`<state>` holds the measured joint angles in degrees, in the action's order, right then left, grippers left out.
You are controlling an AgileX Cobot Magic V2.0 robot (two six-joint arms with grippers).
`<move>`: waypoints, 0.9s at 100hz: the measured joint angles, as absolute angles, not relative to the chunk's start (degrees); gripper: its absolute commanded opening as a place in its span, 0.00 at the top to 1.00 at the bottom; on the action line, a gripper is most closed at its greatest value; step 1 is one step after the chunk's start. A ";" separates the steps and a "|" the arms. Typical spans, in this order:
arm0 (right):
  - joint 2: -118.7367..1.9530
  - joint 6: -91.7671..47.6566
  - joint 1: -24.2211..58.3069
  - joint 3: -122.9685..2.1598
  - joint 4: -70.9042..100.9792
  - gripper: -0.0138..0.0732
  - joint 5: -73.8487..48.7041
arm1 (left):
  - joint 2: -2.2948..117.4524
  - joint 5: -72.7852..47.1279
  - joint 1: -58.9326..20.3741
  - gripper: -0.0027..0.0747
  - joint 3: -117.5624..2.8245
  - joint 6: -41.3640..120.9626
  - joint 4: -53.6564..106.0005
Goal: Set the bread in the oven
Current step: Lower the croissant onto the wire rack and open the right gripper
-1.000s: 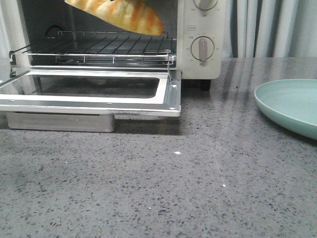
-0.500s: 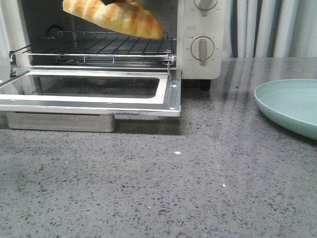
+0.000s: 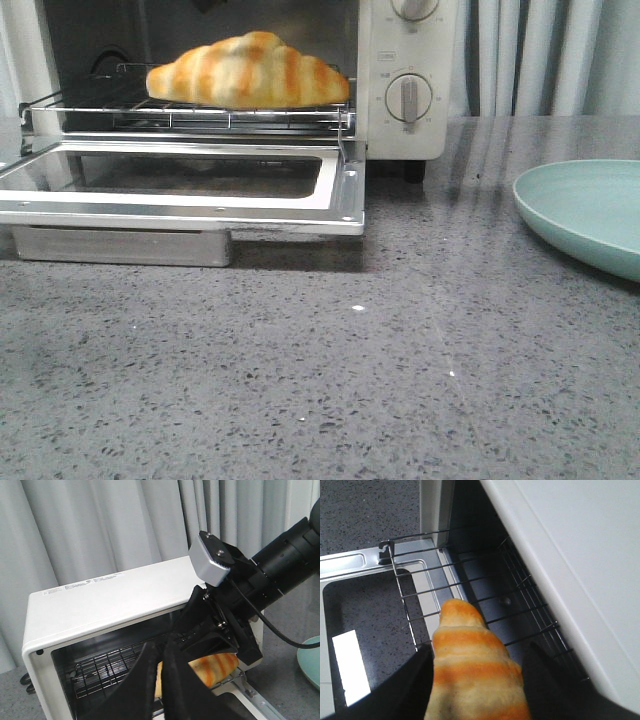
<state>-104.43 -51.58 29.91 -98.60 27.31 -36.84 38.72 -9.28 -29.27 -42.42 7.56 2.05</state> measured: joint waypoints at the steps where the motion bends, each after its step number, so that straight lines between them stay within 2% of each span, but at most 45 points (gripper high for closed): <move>1: -104.43 -51.58 29.91 -98.60 27.31 0.41 -36.84 | 38.72 -9.28 -29.27 0.99 -42.42 7.56 2.05; 45: -104.08 -49.88 30.03 -98.72 27.39 0.41 -37.20 | 38.72 -9.28 -29.27 0.99 -42.42 7.56 2.05; 90: -99.10 -47.57 29.55 -98.48 29.93 0.41 -44.25 | 38.72 -9.28 -29.27 0.99 -42.42 7.56 2.05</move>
